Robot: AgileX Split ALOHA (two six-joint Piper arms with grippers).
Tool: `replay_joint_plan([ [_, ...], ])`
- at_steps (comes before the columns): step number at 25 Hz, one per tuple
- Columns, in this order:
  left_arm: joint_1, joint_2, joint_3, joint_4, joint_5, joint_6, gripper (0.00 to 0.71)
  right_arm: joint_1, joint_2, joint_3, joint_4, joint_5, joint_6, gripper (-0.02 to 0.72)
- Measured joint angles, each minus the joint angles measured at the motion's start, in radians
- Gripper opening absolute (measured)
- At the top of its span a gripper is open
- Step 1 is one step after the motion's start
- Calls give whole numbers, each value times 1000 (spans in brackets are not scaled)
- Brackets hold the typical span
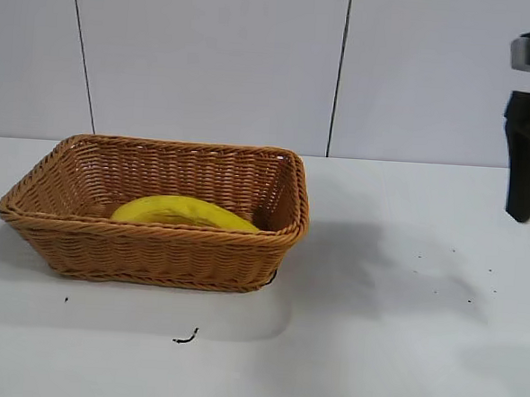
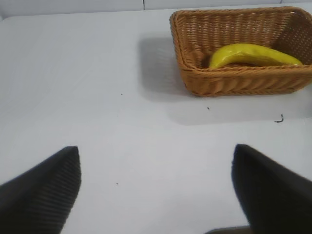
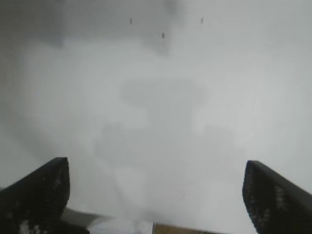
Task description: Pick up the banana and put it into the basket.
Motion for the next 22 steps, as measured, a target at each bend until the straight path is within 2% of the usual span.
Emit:
replay_joint_plan([
  [5, 0, 0, 0, 0, 0, 0, 635, 0, -320, 199, 0, -88, -9, 656],
  [8, 0, 0, 0, 0, 0, 0, 635, 0, -514, 218, 0, -106, -11, 656],
  [14, 0, 0, 0, 0, 0, 0, 635, 0, -869, 221, -8, -116, -13, 656],
  [22, 0, 0, 0, 0, 0, 0, 635, 0, -1152, 224, -12, -115, -13, 656],
])
